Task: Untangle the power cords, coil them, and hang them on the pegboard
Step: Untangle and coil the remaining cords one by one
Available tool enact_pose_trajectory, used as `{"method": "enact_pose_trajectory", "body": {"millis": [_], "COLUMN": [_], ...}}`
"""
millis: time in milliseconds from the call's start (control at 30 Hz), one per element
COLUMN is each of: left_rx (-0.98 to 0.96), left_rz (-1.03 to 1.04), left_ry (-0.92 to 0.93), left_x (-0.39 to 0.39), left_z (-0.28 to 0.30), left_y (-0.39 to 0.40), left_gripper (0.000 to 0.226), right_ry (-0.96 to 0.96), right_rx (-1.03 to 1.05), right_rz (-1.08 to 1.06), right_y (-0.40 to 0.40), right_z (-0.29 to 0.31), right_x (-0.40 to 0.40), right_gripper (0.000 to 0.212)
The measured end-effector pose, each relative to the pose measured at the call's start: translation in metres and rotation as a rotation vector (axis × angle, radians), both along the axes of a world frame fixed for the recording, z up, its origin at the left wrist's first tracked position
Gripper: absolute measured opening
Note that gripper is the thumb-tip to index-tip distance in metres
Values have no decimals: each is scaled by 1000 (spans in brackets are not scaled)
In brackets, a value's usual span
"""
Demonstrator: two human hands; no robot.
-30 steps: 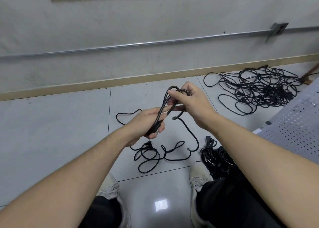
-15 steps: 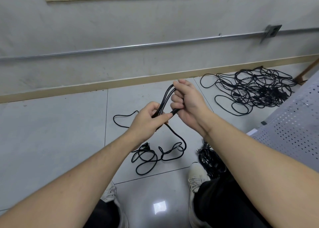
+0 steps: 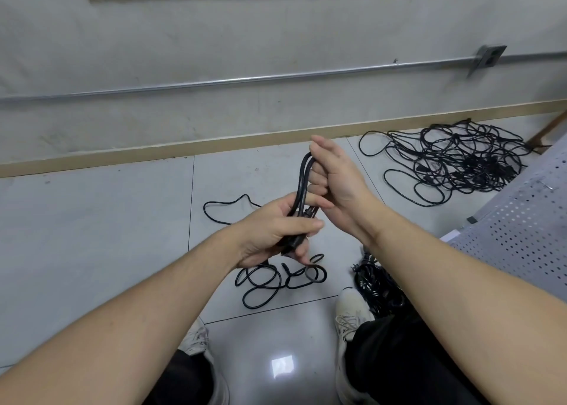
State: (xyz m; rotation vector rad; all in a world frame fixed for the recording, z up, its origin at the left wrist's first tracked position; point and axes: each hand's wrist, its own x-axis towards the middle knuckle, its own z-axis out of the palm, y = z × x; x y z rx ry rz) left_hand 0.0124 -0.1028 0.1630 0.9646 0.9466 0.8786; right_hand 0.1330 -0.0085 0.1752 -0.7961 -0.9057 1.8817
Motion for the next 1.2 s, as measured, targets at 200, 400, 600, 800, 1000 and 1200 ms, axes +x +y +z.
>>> {"method": "enact_pose_trajectory", "body": {"millis": [200,400,600,800,1000,1200], "left_rx": [94,221,258,161,123,89], "left_rz": [356,640,832,558,326,220], "left_ry": [-142,204,636,815,641,521], "left_x": [2,-31,-69,-60,-19,-8], "left_z": [11,7,-2,-16,-10,-7], "left_y": [11,18,21,21,16,16], "left_gripper": [22,21,16,27,45,38], "right_ry": [-248,-1111,-1165,-427,-522,-567], "right_rx": [46,558,514,282,377,470], "right_rz": [415,949,832,321,43,-179], "right_y": [-3,-10,4,8,5,11], "right_z": [-31,-44,-35,-14,-8,-6], "right_x": [1,5,27,28,24,15], "right_gripper": [55,22,31,35,40,30]}}
